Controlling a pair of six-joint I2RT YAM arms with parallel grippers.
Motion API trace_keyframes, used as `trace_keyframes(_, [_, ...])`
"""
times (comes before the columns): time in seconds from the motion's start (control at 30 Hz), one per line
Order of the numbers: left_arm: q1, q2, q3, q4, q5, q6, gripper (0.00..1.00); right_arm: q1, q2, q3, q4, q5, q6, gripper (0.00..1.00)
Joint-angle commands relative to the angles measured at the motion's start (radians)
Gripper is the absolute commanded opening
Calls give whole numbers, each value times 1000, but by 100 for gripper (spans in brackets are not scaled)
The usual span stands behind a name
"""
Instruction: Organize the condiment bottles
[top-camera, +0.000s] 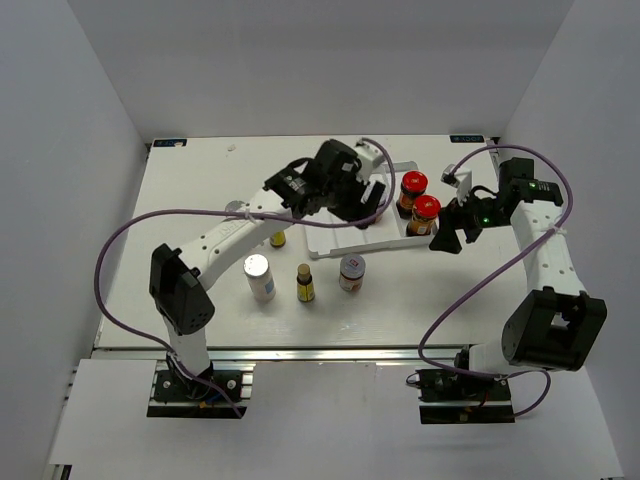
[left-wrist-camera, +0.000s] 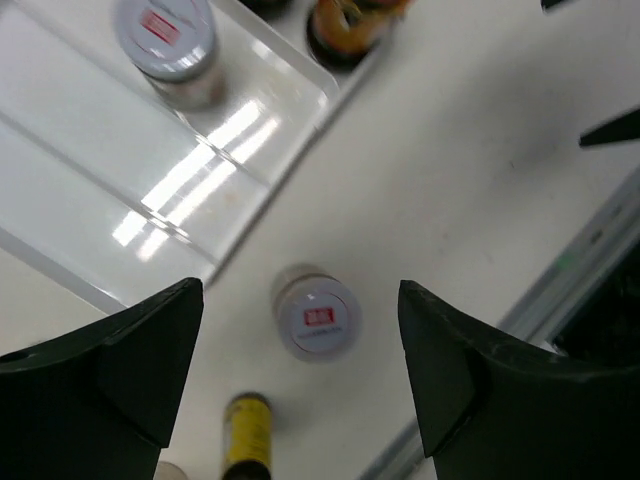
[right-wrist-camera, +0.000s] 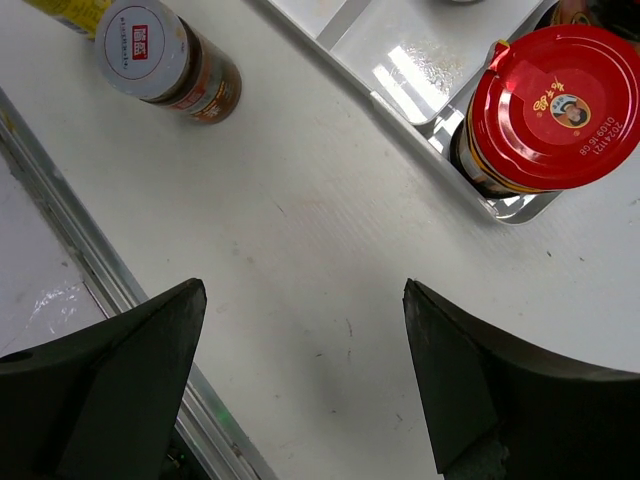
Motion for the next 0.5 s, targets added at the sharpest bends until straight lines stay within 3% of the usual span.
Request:
trace_keyframes(0.0, [-75, -15, -64, -95, 27, -6, 89, 3, 9, 16, 23, -25, 4, 85])
trace_keyframes(0.47, [-124, 117, -91, -147, -140, -32, 93, 1, -5, 13, 37, 1, 30, 85])
